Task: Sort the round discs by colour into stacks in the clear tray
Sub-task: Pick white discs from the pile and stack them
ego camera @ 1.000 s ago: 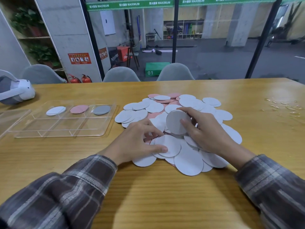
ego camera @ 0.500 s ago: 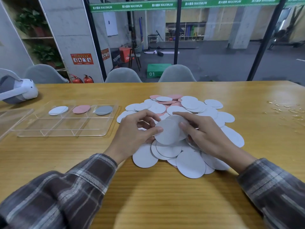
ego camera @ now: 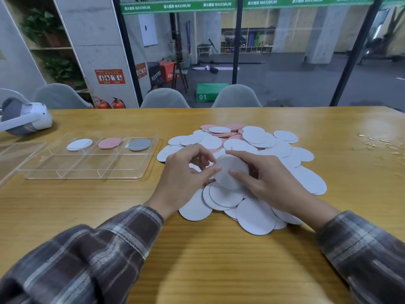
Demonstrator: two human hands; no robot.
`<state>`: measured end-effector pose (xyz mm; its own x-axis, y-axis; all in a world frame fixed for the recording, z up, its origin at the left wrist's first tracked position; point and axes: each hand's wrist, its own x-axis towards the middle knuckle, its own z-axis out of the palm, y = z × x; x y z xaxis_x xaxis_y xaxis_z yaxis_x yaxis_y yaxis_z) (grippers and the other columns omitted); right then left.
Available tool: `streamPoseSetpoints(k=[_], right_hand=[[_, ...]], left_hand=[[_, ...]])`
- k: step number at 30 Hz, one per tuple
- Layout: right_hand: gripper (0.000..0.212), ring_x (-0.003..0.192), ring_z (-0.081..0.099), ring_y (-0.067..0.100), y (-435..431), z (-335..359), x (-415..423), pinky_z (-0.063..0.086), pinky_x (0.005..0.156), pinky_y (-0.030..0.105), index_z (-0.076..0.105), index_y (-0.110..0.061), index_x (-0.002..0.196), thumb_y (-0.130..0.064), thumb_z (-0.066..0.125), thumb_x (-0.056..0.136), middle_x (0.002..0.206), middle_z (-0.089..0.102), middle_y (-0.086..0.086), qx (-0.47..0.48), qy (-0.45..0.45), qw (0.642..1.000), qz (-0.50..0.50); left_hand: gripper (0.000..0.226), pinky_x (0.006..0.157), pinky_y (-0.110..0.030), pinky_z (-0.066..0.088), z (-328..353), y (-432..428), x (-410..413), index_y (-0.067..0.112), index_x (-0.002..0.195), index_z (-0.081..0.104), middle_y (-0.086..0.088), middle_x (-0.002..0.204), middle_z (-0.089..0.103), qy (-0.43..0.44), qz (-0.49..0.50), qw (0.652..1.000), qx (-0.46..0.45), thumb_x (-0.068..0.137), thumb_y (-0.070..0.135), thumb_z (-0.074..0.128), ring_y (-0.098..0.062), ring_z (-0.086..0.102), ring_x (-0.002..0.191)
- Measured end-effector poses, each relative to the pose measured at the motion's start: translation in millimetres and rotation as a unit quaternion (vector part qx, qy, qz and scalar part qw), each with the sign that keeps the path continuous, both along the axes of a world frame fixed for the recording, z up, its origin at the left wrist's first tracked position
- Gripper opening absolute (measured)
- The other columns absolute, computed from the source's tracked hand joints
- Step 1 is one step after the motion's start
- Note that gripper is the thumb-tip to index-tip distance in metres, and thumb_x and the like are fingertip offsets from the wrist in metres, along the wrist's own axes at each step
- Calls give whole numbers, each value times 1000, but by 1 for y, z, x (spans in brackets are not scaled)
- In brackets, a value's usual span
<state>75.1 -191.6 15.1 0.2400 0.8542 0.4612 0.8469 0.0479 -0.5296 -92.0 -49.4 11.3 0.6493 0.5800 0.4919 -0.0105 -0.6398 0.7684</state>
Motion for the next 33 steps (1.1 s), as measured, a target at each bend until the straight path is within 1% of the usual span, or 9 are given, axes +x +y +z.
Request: streamPoseSetpoints(k=[4,7,13,18,22,24,27,30,33], right_hand=[[39,76,57,-6,-1,1,8,39,68,9,60,-28,138,-30,64,99,80,59,-28,11,-14,999,-51],[40,74,56,-8,0,0,12,39,66,10,59,-29,140,-31,62,100,79,58,-25,10,-3,998,-69],[37,77,56,-13,0,-2,11,40,68,7,60,-27,138,-26,61,101,84,57,-30,15,1,998,-63],[36,81,55,-12,-1,-2,13,40,72,8,60,-27,138,-25,59,103,81,56,-29,21,8,998,-61],[30,74,59,5,-1,-1,9,45,68,20,63,-26,134,-24,52,106,67,59,-18,15,24,999,-39],[28,72,59,3,-1,1,7,42,64,19,64,-27,131,-22,48,108,68,60,-27,5,49,999,-14],[31,68,57,-6,-3,2,2,40,61,10,64,-26,130,-18,43,110,66,57,-36,-11,77,997,20],[32,69,57,-2,-2,4,-3,40,62,13,62,-29,135,-24,42,110,73,60,-33,-26,86,995,35],[33,70,59,-1,-1,4,-7,42,65,13,60,-32,137,-37,54,104,78,62,-33,-35,68,996,39]], left_hand=[[21,64,-11,42,-3,7,-5,26,83,71,11,76,62,116,-18,988,102,79,36,89,-12,59,73],[26,71,-11,45,-7,8,-7,33,91,74,15,89,59,188,-56,975,107,74,45,90,-5,59,84],[36,78,-19,50,-4,6,-9,37,107,78,14,95,58,211,-66,971,89,74,47,90,-7,58,88],[30,68,-16,47,2,6,-9,32,99,74,8,89,65,167,-77,983,13,75,25,92,-7,59,75],[22,67,-24,54,8,8,-8,26,93,75,7,80,67,86,-61,993,-48,80,12,87,-12,64,75],[20,60,-24,56,9,6,-7,19,92,75,0,78,67,38,-57,995,-74,81,7,86,-10,63,73],[20,58,-25,58,6,2,-4,15,89,72,-6,79,68,10,-45,996,-74,79,7,88,-10,63,73],[23,58,-39,64,1,1,-1,15,86,70,-3,80,68,2,-28,997,-75,78,13,91,-19,68,76],[23,61,-47,64,-2,3,0,16,84,69,0,84,70,4,-9,998,-54,78,20,91,-24,70,78]])
